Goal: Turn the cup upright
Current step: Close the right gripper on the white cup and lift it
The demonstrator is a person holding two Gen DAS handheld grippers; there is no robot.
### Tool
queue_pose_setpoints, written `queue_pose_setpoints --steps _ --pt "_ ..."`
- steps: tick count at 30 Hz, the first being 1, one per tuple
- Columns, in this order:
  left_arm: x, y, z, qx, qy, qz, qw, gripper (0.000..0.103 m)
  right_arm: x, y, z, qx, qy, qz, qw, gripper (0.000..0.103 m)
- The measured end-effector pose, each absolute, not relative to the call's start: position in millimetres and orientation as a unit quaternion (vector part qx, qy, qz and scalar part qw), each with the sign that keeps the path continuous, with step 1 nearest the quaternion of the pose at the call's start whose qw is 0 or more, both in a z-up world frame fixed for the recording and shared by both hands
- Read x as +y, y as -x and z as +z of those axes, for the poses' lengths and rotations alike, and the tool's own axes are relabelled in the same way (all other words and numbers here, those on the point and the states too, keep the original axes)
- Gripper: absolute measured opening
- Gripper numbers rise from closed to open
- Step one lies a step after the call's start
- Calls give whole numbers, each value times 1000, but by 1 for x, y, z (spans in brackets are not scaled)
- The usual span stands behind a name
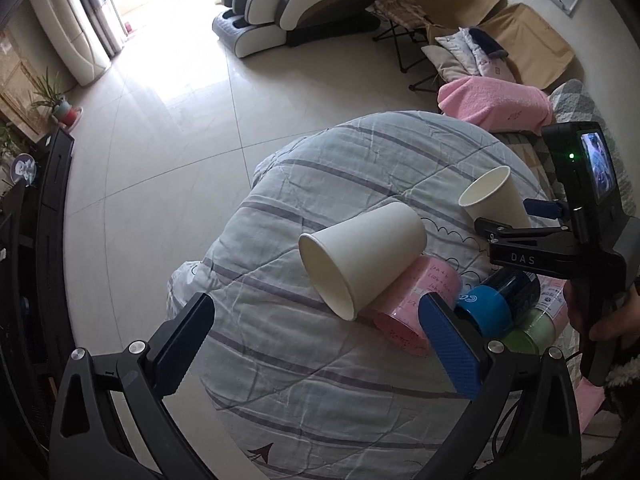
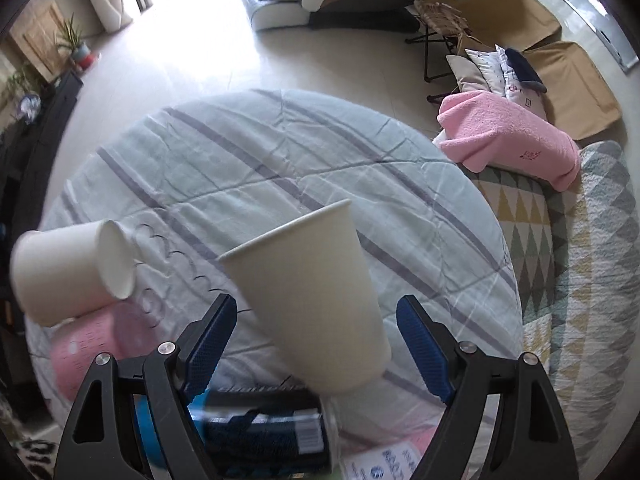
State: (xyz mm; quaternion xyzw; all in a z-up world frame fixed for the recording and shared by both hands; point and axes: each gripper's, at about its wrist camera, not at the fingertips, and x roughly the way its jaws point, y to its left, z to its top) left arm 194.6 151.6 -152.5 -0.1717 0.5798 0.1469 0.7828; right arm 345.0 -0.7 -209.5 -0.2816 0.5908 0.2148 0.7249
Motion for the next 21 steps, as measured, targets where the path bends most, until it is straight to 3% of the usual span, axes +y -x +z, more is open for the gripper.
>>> queue_pose_setpoints --steps 7,21 --pt "156 -195 -155 582 177 150 780 103 -10 -364 -218 630 217 215 714 72" --pt "141 -191 -126 556 164 117 807 103 -38 -331 -132 630 114 207 740 70"
